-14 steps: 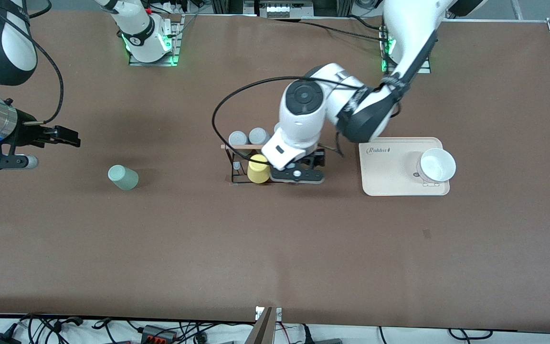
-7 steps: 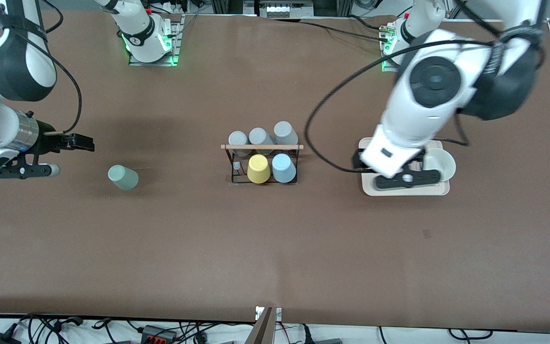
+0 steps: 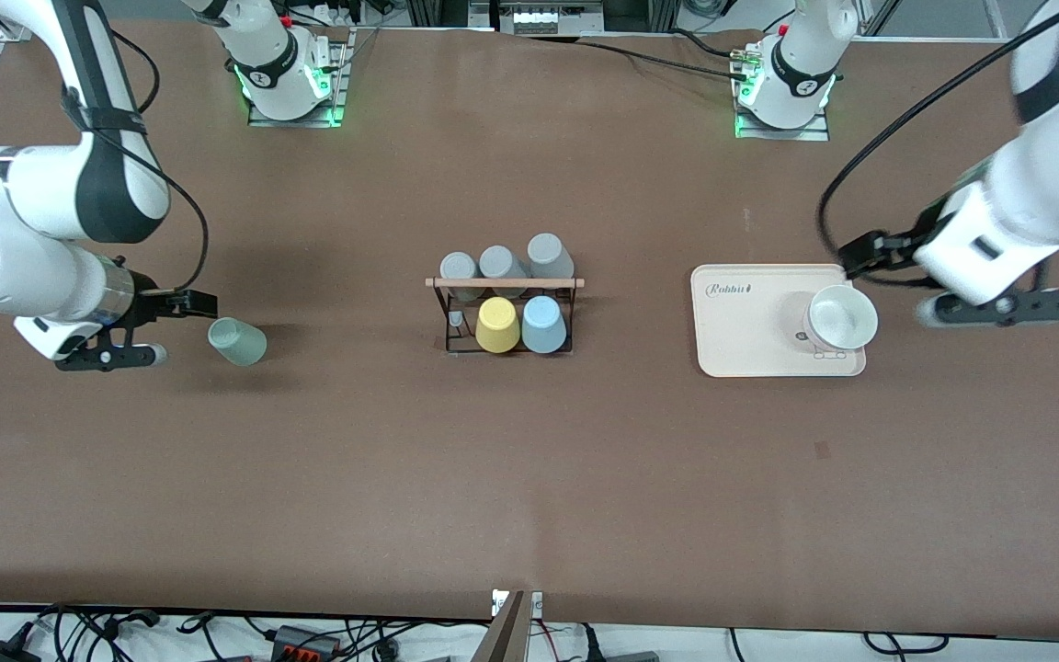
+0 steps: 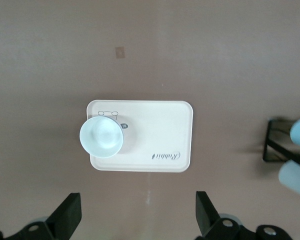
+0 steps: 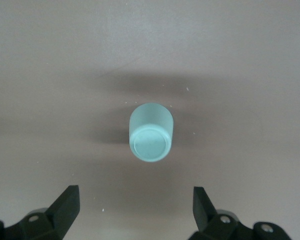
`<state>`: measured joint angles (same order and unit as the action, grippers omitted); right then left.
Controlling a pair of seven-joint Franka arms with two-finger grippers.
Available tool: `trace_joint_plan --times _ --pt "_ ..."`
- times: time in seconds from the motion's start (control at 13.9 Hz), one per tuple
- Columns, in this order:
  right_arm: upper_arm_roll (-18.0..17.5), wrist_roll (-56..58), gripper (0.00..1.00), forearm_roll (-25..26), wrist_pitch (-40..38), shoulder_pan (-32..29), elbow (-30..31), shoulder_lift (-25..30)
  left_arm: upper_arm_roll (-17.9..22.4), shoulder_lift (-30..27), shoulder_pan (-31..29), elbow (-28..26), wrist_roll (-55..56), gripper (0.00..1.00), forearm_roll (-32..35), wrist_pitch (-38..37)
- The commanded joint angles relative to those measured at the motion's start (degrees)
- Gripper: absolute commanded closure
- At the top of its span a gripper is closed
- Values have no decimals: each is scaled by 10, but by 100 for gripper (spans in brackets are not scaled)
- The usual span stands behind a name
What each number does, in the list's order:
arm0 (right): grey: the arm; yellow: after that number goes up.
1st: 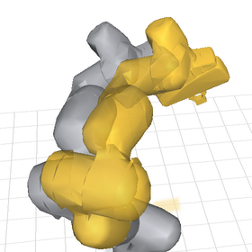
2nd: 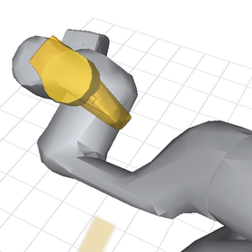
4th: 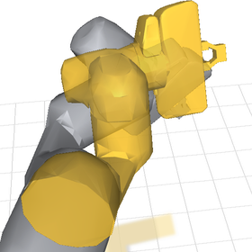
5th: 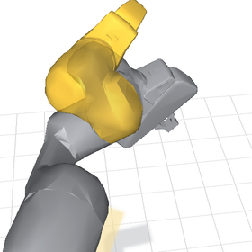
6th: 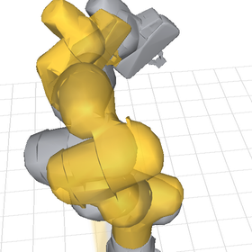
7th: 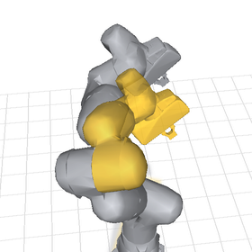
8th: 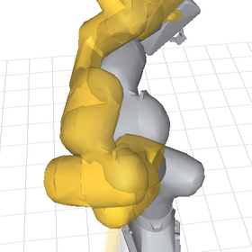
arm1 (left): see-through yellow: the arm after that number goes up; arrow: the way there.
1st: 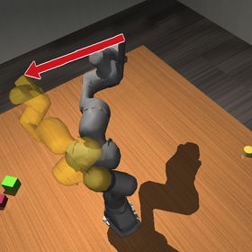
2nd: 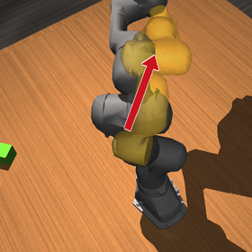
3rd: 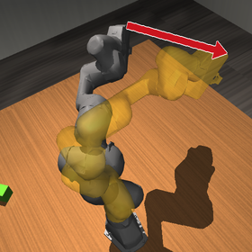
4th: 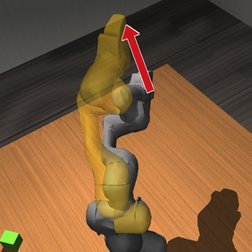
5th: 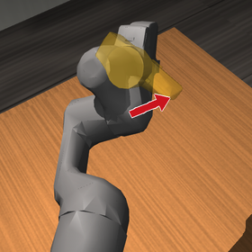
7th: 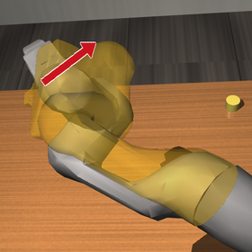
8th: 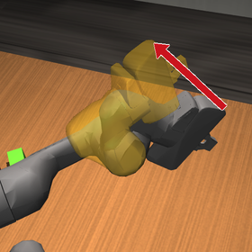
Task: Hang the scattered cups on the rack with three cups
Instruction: 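Release the cup and withdraw the left gripper while the right gripper reaches the teal cup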
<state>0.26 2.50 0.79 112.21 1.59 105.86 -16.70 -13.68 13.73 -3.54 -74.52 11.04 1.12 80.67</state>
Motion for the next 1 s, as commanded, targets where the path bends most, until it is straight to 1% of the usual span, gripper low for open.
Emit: trace_joint_plan --times 0.0,0.07,0.14,0.22,0.43,0.57,0.93 --pt "1 -9 0 11 48 7 26 -21 143 -103 72 -153 -142 0 -50 81" --pt "1 -10 0 11 65 8 26 -35 153 -126 73 -184 -163 0 -50 102" --pt "2 -10 0 11 80 8 26 -51 154 -148 73 -214 -162 0 -48 131" --pt "3 -19 0 11 89 6 26 -63 154 -160 72 -228 -162 0 -42 144" --pt "4 -28 0 11 102 5 26 -85 147 -158 70 -217 -162 0 9 130" --pt "5 -28 0 11 103 1 25 -93 147 -153 70 -208 -158 0 10 119" --pt "7 -29 0 11 102 -3 25 -105 149 -153 70 -207 -160 0 9 111"
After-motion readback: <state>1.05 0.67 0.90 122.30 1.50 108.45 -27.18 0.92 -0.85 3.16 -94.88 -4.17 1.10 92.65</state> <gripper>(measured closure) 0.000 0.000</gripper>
